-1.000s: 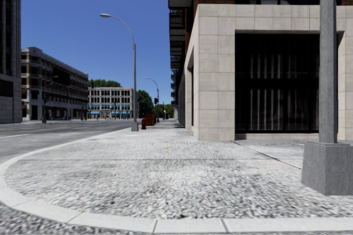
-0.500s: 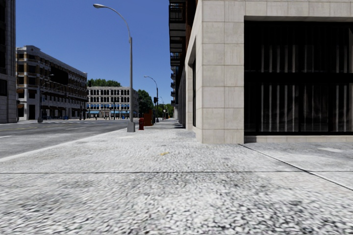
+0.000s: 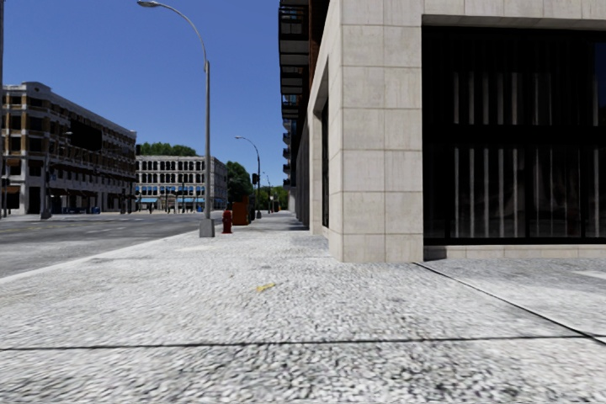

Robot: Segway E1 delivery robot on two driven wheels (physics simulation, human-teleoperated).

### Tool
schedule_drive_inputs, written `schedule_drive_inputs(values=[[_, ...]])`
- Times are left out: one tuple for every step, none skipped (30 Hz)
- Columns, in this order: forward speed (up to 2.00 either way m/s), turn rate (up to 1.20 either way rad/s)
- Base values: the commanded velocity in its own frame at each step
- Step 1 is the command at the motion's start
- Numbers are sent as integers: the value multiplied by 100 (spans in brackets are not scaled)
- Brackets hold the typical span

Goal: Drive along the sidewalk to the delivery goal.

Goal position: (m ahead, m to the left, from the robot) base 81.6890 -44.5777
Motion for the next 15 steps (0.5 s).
schedule_drive_inputs(values=[[154,0],[154,0],[154,0],[154,0],[154,0],[154,0],[154,0],[154,0],[154,0],[154,0],[154,0],[154,0],[154,0],[154,0],[154,0]])
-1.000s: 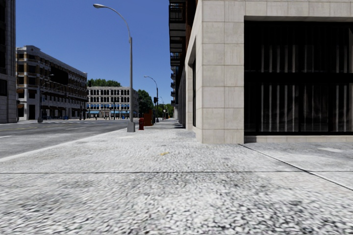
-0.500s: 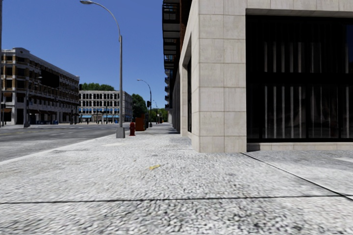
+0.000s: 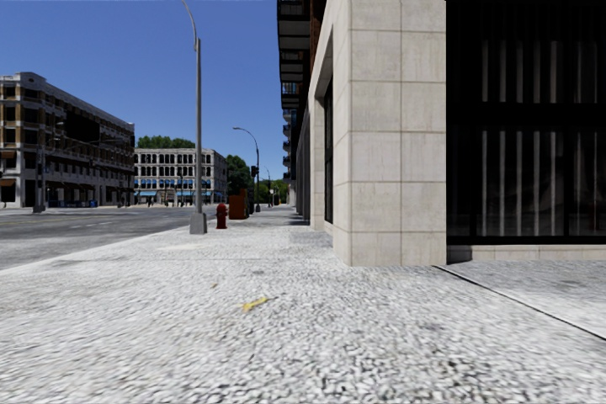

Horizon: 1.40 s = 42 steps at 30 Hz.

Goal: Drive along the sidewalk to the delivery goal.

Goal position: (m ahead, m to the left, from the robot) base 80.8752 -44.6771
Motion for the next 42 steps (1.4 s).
schedule_drive_inputs(values=[[154,0],[154,0],[154,0],[154,0],[154,0],[154,0],[154,0],[154,0],[155,0],[155,0],[155,0],[155,0],[155,0],[157,0],[157,0],[169,0],[200,0],[200,0],[200,0],[200,0],[200,0],[200,0],[200,0],[200,0],[200,0],[200,0],[200,0],[200,0],[200,0],[200,0],[200,0],[200,0],[200,0],[200,0],[200,0],[200,0],[200,0],[200,0],[200,0],[200,0],[200,8],[200,8]])
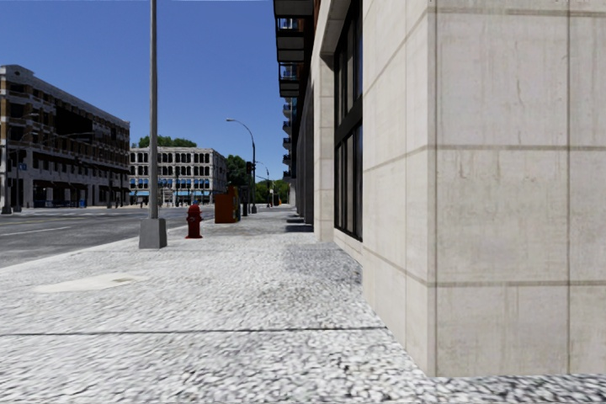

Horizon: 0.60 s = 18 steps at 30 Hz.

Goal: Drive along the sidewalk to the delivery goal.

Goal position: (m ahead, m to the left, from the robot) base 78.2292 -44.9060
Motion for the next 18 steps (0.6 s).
schedule_drive_inputs(values=[[200,17],[200,27],[200,35],[200,35],[200,37],[200,33],[200,26],[200,25],[200,25],[200,24],[200,0],[200,0],[200,0],[200,0],[200,0],[200,0],[200,0],[200,0]])
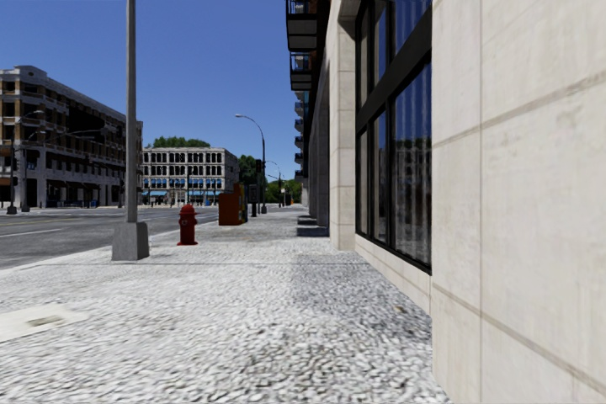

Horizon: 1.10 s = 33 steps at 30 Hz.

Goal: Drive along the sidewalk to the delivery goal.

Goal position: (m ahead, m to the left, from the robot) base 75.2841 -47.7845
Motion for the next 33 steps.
schedule_drive_inputs(values=[[200,0],[200,0],[200,0],[200,0],[200,0],[200,0],[200,0],[200,0],[200,0],[200,0],[200,0],[200,0],[200,0],[200,0],[200,0],[200,0],[200,0],[200,0],[200,0],[200,0],[200,0],[200,0],[200,0],[200,0],[200,0],[200,0],[200,0],[200,0],[200,0],[200,0],[200,0],[200,0],[200,0]])
